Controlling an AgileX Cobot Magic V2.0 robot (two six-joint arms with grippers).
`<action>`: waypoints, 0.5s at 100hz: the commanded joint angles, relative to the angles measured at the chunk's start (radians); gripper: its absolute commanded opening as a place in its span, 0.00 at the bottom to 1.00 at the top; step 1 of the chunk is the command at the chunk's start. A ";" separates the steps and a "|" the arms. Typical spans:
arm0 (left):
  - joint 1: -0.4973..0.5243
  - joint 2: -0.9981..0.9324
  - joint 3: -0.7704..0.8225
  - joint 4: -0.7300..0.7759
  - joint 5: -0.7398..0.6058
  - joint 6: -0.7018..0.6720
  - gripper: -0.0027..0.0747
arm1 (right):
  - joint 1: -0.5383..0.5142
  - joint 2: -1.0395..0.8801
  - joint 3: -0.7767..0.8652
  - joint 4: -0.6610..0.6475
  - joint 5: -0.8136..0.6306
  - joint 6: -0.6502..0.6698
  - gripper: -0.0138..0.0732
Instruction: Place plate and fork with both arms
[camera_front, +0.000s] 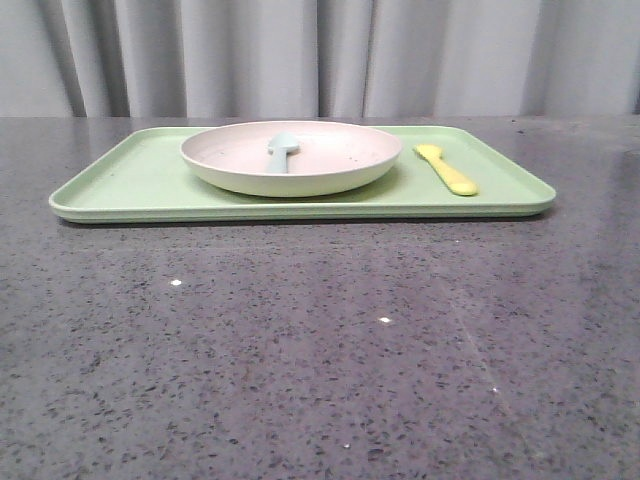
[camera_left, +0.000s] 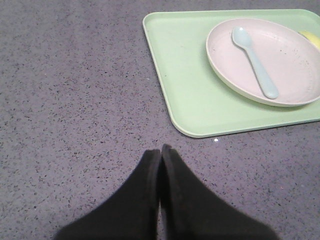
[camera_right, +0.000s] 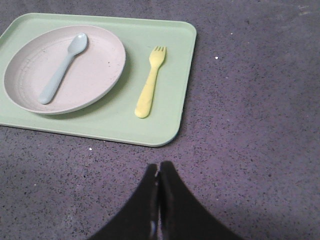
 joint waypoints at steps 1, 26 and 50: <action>0.001 -0.023 -0.028 -0.013 -0.087 -0.008 0.01 | -0.004 -0.054 0.010 -0.035 -0.087 0.000 0.08; 0.001 -0.087 -0.008 -0.009 -0.095 -0.008 0.01 | -0.004 -0.174 0.111 -0.047 -0.133 0.000 0.08; 0.001 -0.151 0.035 -0.009 -0.110 -0.008 0.01 | -0.004 -0.264 0.170 -0.045 -0.149 0.000 0.08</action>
